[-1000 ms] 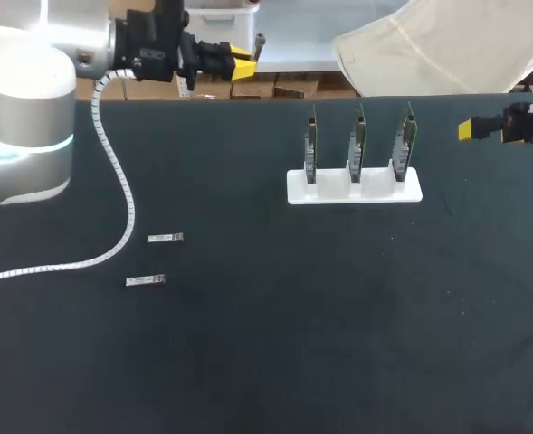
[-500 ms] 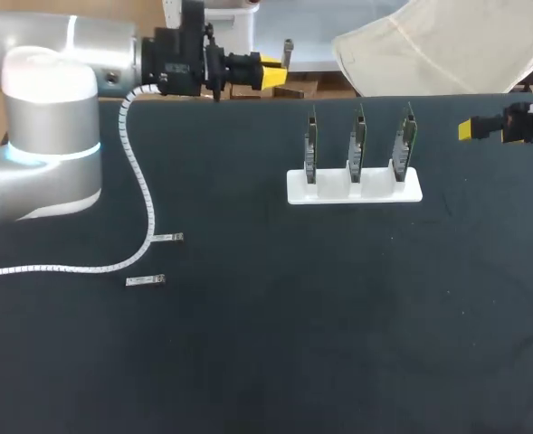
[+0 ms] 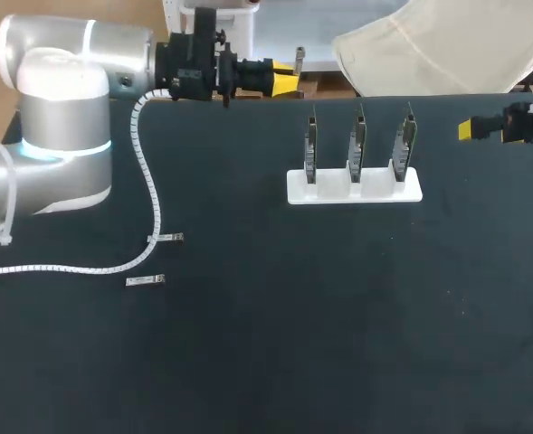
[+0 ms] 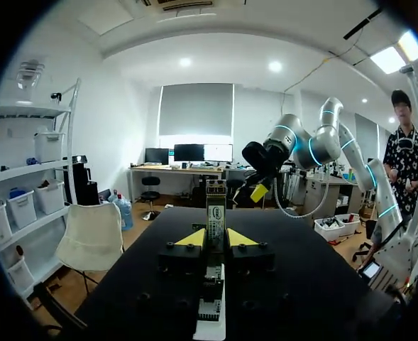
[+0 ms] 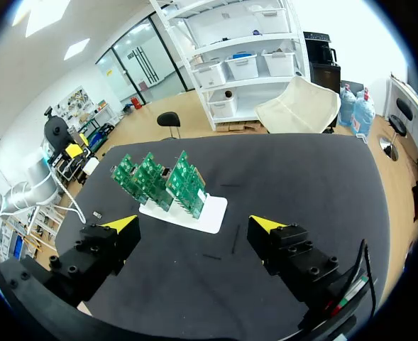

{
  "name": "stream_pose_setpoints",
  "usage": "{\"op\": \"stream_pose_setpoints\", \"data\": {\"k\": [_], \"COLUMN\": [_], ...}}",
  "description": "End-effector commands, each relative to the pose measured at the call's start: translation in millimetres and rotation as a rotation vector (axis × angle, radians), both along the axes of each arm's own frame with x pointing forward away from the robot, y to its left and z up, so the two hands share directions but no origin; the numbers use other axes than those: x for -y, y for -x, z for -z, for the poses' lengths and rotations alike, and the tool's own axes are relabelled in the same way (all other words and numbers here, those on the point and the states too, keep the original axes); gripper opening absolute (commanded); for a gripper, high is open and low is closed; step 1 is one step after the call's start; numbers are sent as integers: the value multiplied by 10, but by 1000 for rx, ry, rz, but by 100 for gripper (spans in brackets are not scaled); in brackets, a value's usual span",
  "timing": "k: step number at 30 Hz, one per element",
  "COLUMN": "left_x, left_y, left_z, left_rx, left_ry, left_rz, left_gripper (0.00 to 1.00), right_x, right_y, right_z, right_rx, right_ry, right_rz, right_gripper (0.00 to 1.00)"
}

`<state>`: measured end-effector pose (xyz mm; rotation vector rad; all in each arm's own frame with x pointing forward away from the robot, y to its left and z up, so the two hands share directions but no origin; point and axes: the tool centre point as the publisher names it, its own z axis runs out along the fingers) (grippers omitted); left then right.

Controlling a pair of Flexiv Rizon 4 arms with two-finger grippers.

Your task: Pick up the optical module with the left hand, and insert it into the network port with the right hand.

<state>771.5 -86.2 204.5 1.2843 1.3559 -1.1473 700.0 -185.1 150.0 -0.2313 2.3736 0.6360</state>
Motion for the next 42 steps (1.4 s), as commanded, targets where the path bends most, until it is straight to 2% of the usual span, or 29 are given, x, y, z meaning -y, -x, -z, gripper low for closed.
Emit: {"op": "stream_pose_setpoints", "data": {"k": [1, 15, 26, 42], "left_x": [111, 182, 212, 222], "left_y": [-158, -62, 31, 122], "left_z": [40, 116, 167, 266], "left_rx": [-3, -17, -40, -50], "left_ry": [11, 31, 72, 47], "left_rz": [38, 64, 59, 72], "left_gripper": [0, 0, 0, 0], "right_x": [0, 0, 0, 0], "right_y": [0, 0, 0, 0], "right_z": [0, 0, 0, 0], "right_rx": [0, 0, 0, 0], "right_ry": [0, 0, 0, 0], "right_rz": [0, 0, 0, 0], "right_gripper": [100, 100, 100, 100]}}
